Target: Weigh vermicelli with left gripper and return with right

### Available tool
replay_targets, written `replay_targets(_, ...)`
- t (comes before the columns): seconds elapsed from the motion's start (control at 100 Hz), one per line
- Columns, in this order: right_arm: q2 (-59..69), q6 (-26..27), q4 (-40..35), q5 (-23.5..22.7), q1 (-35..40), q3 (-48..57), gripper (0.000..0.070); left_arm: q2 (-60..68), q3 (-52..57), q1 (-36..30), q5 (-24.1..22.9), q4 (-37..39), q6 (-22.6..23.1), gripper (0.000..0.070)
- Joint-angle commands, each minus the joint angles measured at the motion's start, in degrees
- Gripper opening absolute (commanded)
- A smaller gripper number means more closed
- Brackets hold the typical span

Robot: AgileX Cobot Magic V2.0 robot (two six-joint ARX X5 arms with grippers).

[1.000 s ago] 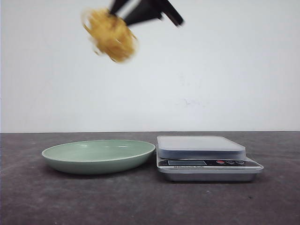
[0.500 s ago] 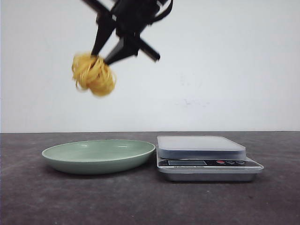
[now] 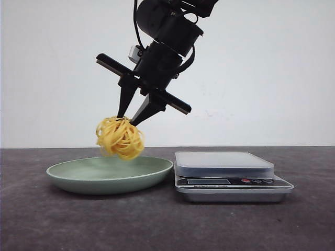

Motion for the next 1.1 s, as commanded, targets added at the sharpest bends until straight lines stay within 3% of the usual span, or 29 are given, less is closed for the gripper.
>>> replay_targets(0.0,1.38,2.23,0.7,0.04,0.61,1.6,0.0,0.0,0.76,-0.37,-0.17,0.46,-0.48,0.0348)
replay_targets(0.27,1.38,2.45,1.6,0.11,0.85,1.6,0.0014,0.0,0.76,-0.37,-0.17,0.46,-0.42,0.0348)
replay_targets(0.31,1.36,2.05,1.64,0.07,0.85,1.6,0.0074,0.0,0.76,-0.37,-0.17,0.46,-0.42,0.0348)
replay_targets(0.4,1.33,1.77,1.6,-0.15,0.87,1.6,0.0297,0.0,0.76,-0.37,-0.17,0.5,-0.42,0.0348)
replay_targets(0.45,1.33,0.83,1.57,-0.57,0.9,1.6,0.0345,0.0,0.76,-0.37,-0.17,0.5,-0.42,0.0348)
replay_targets(0.75,-3.43,-6.16,0.44,2.08,0.76,1.6,0.0345,0.0,0.76,-0.37,-0.17,0.48,-0.39,0.0348)
replay_targets(1.09,-25.55,-23.89,-10.58,19.3,0.81,1.6,0.0345,0.0,0.76,-0.37,-1.29,0.92,-0.2,0.0348)
